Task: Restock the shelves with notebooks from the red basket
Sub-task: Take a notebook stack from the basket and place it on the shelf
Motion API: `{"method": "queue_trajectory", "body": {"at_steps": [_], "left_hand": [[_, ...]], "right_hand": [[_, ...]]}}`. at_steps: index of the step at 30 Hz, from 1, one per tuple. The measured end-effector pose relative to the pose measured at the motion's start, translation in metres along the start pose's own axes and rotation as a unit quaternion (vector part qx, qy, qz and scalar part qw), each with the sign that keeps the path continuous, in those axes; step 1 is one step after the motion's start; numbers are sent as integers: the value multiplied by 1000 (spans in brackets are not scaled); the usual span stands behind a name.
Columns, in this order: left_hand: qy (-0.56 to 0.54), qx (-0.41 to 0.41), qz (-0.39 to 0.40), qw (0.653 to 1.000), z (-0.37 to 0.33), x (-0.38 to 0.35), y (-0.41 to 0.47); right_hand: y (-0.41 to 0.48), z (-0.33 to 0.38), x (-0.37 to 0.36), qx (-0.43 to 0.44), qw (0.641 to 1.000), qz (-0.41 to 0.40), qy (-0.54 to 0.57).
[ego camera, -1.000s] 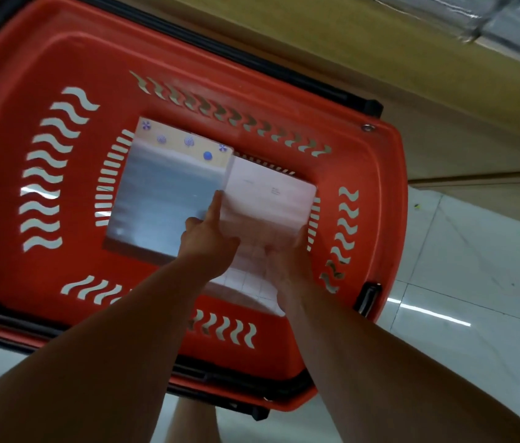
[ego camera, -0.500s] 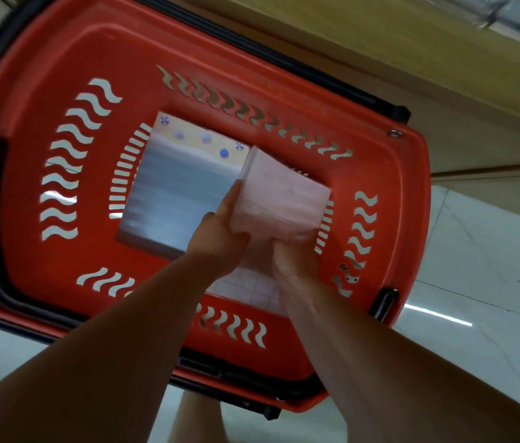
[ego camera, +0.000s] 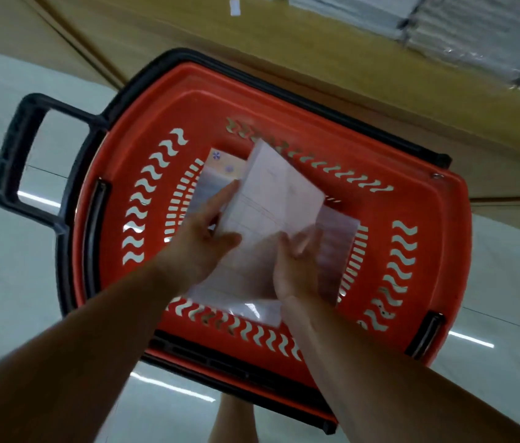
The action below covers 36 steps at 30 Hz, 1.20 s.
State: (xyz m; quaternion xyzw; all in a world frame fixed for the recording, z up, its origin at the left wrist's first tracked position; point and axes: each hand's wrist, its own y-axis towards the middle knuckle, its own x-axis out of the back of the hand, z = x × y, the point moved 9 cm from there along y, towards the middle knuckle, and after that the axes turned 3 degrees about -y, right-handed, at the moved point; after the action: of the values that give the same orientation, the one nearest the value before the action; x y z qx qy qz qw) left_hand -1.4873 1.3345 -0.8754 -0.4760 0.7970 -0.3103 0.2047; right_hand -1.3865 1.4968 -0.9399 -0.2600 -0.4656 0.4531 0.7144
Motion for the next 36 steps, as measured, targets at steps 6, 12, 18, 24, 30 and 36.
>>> {"method": "queue_trajectory", "body": {"at_steps": [6, 12, 18, 24, 30, 36], "left_hand": [[316, 22, -106, 943, 46, 58, 42], [417, 39, -188, 888, 62, 67, 56], [145, 33, -97, 984, 67, 70, 70], [212, 23, -103, 971, 65, 73, 69], [301, -4, -119, 946, 47, 70, 55], [183, 27, -76, 980, 28, 53, 31]], "right_hand": [[21, 7, -62, 4, 1000, 12, -28], [19, 7, -61, 80, 993, -30, -82], [24, 10, -62, 105, 988, -35, -104], [33, 13, -60, 126, 985, -27, -114], [43, 7, -60, 97, 995, 14, -21], [34, 15, -55, 64, 994, 77, 46]]}}
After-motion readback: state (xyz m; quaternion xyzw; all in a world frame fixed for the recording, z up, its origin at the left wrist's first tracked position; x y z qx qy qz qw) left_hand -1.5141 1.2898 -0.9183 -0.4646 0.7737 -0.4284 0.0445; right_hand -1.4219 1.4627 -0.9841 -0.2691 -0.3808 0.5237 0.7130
